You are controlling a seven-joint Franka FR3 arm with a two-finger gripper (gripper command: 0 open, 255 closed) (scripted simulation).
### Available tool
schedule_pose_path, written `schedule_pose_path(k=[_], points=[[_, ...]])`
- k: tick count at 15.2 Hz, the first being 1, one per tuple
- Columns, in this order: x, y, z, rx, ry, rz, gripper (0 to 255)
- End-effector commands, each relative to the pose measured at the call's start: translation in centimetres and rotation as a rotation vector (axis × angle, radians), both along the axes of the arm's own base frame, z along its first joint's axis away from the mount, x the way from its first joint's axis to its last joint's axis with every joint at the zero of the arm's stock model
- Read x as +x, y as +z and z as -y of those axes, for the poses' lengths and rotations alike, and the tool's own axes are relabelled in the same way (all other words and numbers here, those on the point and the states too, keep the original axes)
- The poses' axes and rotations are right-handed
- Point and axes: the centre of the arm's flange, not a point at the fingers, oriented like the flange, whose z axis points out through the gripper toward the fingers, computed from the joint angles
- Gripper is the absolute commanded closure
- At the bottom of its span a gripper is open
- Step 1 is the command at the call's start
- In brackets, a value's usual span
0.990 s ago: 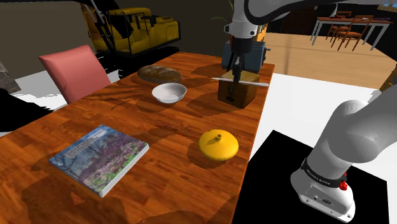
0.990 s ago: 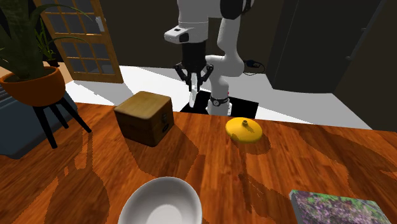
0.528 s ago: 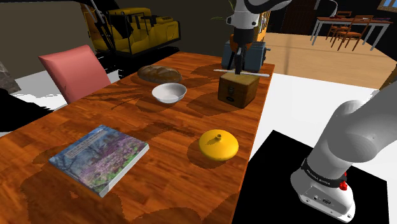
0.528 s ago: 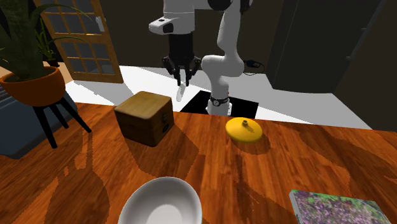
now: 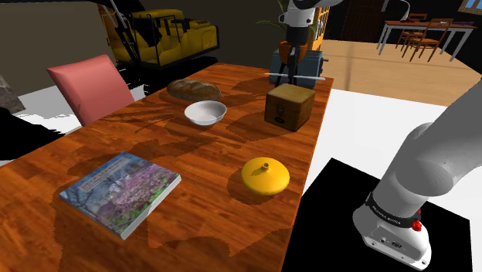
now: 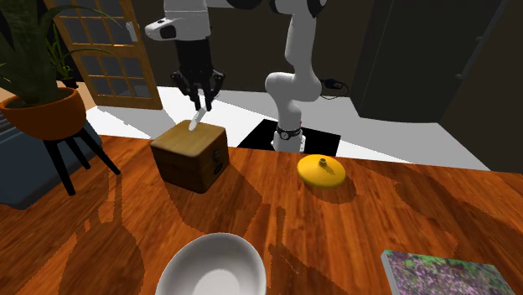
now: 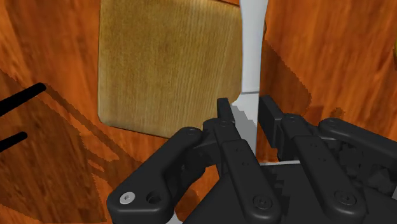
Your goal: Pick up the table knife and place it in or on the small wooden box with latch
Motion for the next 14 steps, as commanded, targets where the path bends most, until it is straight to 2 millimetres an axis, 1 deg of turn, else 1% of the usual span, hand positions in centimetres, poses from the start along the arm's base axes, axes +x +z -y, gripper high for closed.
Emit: schedule_pose_path(k=[1,3,4,14], points=[[1.1,0.0,2.4,-0.001,0.001,0.000,255],[2.3,0.2,4.8,-0.001,0.001,0.000,255],[2.6,0.3,5.4,-0.001,0.001,0.000,255],[2.6,-5.0,5.4,-0.001,0.001,0.000,255]])
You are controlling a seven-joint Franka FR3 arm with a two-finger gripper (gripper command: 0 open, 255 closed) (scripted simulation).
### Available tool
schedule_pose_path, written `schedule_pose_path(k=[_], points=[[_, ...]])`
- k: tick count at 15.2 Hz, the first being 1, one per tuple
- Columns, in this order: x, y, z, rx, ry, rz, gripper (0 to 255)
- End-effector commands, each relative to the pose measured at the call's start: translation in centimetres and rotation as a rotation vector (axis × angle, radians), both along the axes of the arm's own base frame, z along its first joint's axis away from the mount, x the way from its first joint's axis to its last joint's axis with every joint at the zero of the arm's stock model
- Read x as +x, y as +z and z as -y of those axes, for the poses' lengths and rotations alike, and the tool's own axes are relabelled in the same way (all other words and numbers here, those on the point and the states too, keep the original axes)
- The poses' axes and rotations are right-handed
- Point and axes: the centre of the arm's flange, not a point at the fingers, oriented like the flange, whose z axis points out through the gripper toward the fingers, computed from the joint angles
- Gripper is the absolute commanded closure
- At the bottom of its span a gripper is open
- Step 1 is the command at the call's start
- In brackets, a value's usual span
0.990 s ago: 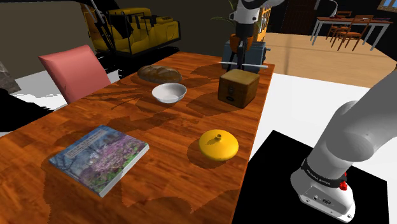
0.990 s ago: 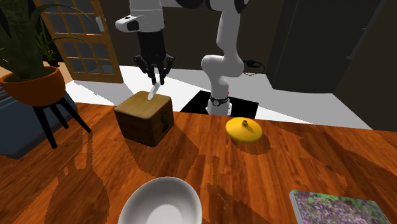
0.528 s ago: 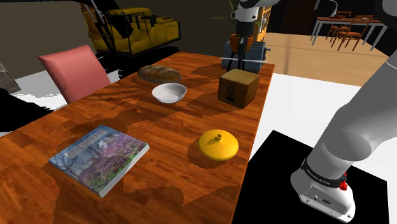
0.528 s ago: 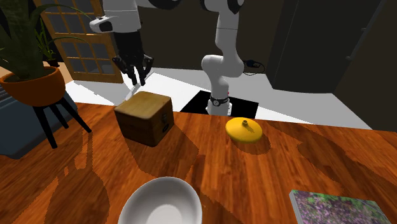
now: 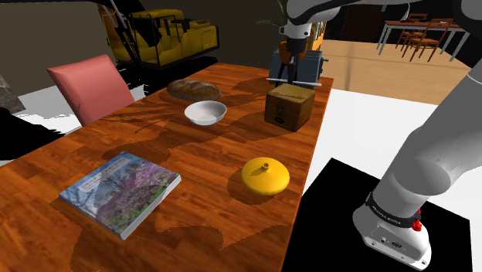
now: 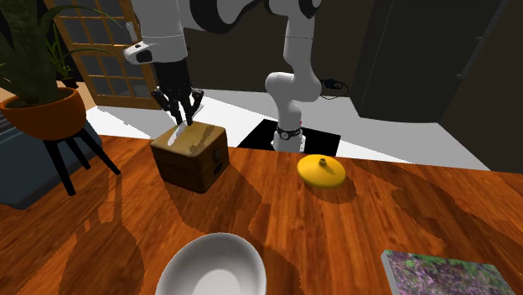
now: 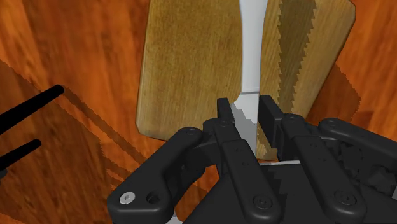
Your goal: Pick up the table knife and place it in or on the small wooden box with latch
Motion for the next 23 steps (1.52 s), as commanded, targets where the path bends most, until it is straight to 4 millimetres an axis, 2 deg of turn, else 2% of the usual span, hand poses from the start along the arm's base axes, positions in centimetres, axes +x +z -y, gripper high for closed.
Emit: schedule_pose_path(k=[1,6,14,15,20,23], points=[[-0.1,-1.1,0.0,0.000,0.000,0.000,255],[-0.1,-3.8,0.0,0.000,0.000,0.000,255],[-0.1,-3.8,0.0,0.000,0.000,0.000,255],[-0.1,-3.8,0.0,0.000,0.000,0.000,0],[-0.1,-3.8,0.0,0.000,0.000,0.000,0],[-0.1,0.2,0.0,0.000,0.000,0.000,0]])
